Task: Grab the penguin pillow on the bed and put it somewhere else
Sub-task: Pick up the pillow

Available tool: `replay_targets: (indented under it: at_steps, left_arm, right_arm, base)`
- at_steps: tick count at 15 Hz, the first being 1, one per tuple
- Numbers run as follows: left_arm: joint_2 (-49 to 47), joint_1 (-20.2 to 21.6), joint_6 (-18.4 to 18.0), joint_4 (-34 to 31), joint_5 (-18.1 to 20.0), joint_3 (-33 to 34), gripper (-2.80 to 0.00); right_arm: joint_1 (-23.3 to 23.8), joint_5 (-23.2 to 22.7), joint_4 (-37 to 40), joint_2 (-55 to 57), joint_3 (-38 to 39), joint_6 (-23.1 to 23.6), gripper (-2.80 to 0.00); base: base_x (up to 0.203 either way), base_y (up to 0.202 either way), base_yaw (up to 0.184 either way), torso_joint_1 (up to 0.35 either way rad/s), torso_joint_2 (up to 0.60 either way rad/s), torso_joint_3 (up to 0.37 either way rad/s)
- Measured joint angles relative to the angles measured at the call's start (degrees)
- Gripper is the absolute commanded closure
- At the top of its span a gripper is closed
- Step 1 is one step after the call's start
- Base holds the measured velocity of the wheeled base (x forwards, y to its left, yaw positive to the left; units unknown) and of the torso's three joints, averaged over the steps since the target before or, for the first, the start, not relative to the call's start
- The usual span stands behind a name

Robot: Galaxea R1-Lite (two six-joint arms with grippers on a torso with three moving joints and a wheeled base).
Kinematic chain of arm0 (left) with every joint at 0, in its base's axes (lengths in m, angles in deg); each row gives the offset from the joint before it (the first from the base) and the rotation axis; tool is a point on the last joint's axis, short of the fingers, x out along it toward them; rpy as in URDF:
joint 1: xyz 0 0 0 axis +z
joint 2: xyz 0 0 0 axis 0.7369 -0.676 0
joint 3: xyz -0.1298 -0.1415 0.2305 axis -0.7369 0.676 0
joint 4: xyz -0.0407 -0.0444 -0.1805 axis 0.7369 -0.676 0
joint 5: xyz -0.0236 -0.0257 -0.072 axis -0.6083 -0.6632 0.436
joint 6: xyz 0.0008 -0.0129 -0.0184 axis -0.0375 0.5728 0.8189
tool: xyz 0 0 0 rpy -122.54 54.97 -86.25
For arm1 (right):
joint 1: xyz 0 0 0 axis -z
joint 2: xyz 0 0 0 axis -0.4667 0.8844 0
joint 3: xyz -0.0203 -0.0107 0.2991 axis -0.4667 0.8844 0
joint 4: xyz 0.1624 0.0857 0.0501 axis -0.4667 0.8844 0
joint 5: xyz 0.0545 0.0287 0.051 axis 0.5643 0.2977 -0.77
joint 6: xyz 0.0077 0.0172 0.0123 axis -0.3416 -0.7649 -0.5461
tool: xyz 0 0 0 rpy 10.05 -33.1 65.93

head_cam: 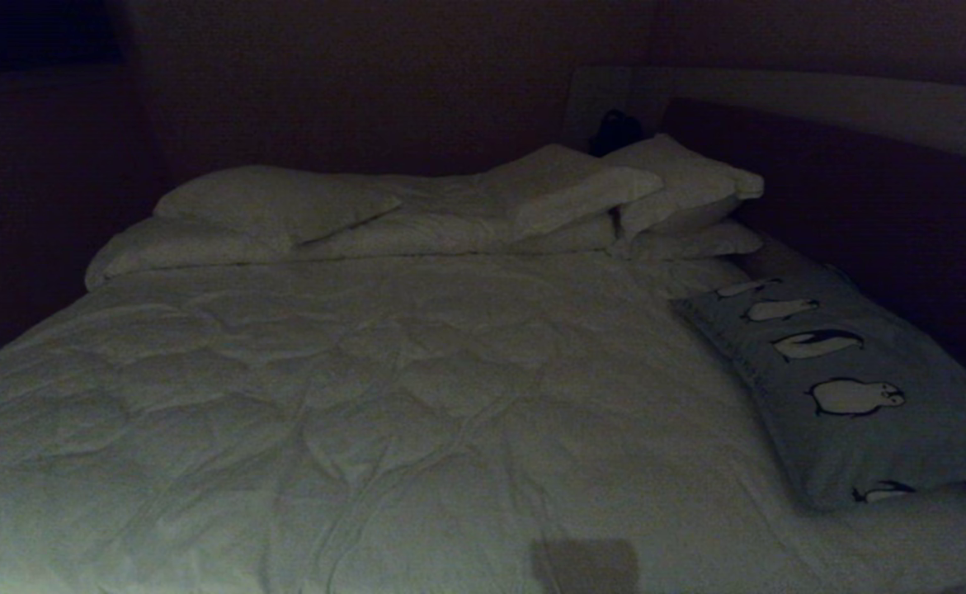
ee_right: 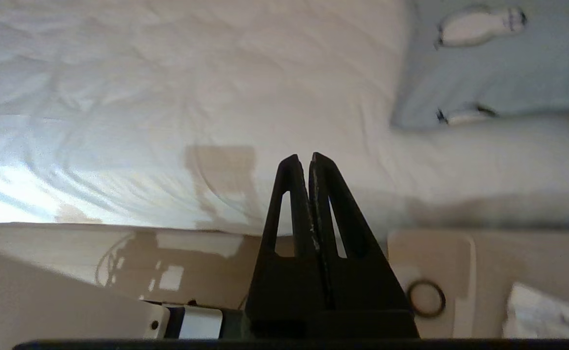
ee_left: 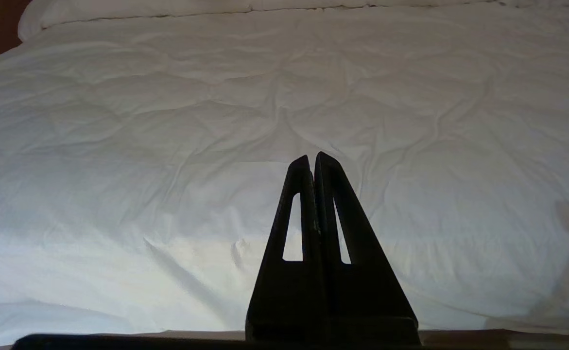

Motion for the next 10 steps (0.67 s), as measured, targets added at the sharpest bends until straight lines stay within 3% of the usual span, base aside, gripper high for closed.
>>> replay_targets:
  at_steps: [5, 10]
  left_arm:
    - [-0.02, 0.00, -0.02, 0.00, -0.02, 0.00, 0.00]
    - [-0.01, 0.00, -0.01, 0.00, -0.02, 0.00, 0.00]
  right_arm:
    - [-3.49, 0.37, 0.11, -5.08, 0.89, -0.15, 0.00]
    - [-3.87, 0.45, -0.02, -7.86, 2.66, -0.15, 0.00]
  base:
    - [0.000, 0.000, 0.000, 0.008, 0.00, 0.001]
    - [0.000, 0.000, 0.000, 0.000, 0.00, 0.000]
